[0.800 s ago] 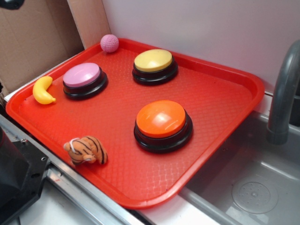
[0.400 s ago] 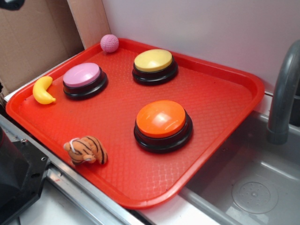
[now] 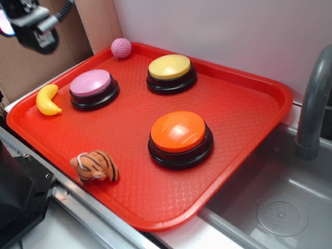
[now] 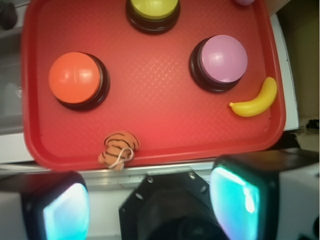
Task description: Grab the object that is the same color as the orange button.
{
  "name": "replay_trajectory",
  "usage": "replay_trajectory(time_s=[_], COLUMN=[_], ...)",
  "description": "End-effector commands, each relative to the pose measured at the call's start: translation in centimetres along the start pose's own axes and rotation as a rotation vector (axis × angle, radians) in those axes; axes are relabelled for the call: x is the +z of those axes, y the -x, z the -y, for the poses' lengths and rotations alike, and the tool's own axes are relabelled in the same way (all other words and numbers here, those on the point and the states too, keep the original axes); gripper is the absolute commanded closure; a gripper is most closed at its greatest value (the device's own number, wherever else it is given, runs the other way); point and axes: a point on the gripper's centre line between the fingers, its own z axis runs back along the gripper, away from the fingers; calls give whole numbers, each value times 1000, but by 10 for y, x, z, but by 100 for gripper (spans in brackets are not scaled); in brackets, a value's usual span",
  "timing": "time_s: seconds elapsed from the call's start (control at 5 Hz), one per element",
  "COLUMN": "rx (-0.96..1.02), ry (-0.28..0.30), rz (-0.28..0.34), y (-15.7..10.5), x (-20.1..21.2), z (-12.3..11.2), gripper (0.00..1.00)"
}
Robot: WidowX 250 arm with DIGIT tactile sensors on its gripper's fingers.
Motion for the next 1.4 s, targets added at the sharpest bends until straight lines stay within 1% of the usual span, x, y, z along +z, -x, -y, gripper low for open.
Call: replay_trajectory(time_s=[0.0,0.2,0.6,0.8,1.0,1.2], rx=[0,7,0,28,18,29], ry=[-8,-15,-53,-62,-77,-46], rz=[-52,-72,-115,-119,-134,-150], y=[-4,0,6,7,9,14], x=[-46,-67,-114,-134,-152,-161], z=[22,27,39,41,38,35], gripper=[0,0,0,0,0,0])
